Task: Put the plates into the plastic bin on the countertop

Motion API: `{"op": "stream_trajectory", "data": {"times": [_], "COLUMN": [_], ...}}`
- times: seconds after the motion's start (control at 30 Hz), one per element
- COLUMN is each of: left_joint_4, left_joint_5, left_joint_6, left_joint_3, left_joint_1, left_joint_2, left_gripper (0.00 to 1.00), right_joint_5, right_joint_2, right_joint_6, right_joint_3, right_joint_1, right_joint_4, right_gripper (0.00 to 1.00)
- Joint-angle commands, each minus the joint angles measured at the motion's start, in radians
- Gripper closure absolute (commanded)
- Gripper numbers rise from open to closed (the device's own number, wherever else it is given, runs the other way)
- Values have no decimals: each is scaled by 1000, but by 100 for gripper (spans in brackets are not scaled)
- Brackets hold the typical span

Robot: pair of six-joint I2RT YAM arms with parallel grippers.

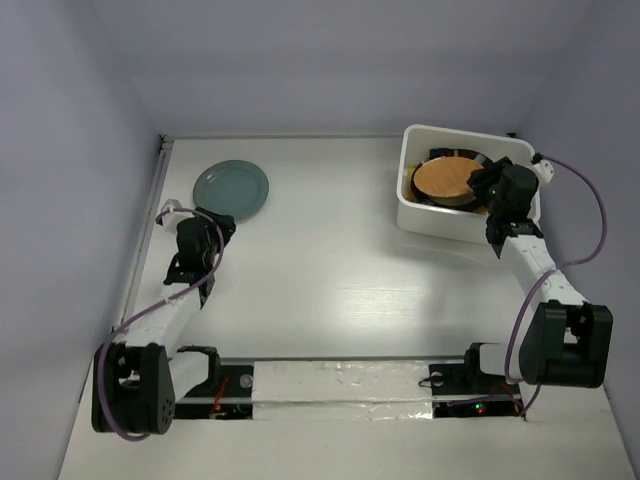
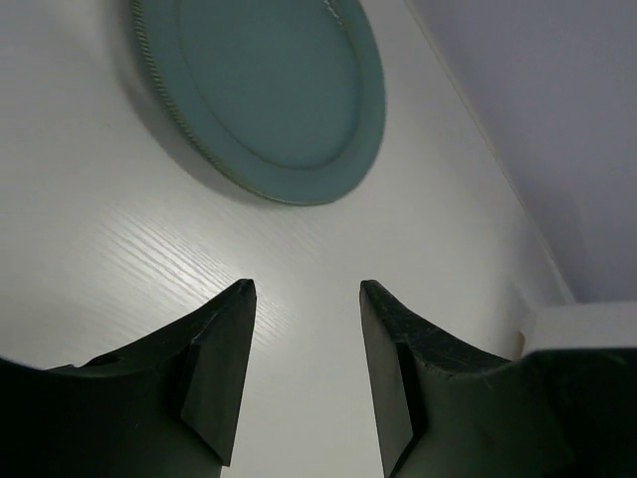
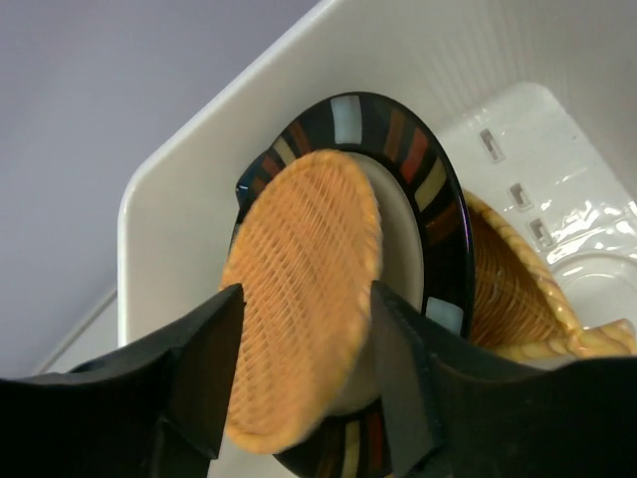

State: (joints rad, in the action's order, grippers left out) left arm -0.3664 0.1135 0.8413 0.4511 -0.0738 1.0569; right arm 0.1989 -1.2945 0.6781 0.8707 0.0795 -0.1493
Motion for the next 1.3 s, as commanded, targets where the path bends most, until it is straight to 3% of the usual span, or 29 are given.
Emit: {"op": "stream_trajectory", "data": {"times": [0.0, 0.1, 0.13, 0.37, 0.57, 0.9, 1.27], "left_joint_4": [-94, -135, -146, -239, -290, -376, -433], "left_joint_5": [-38, -67, -72, -109, -163, -170, -77], "left_joint_6": [38, 73, 84, 183, 234, 315, 372], "left_joint_3": [-23, -22, -17, 21, 81, 156, 187], "left_joint_1": [66, 109, 127, 183, 183, 183, 174], "left_joint_2": [60, 139, 161, 352, 472, 682, 753], "left_gripper": [56, 55, 55, 53, 54, 58, 70], "right_joint_5": [16, 13, 5, -162, -320, -389, -438], "right_joint_2": [75, 138, 188, 420, 518, 615, 652], "right_joint_6": [28, 35, 34, 50, 103, 87, 100], "right_joint_3": [-8, -62, -74, -193, -285, -306, -300], "right_joint_1": [6, 6, 6, 6, 6, -3, -3], "right_joint_4": [-91, -98, -99, -124, -182, -156, -156], "right_gripper": [38, 24, 24, 23, 24, 25, 26]}}
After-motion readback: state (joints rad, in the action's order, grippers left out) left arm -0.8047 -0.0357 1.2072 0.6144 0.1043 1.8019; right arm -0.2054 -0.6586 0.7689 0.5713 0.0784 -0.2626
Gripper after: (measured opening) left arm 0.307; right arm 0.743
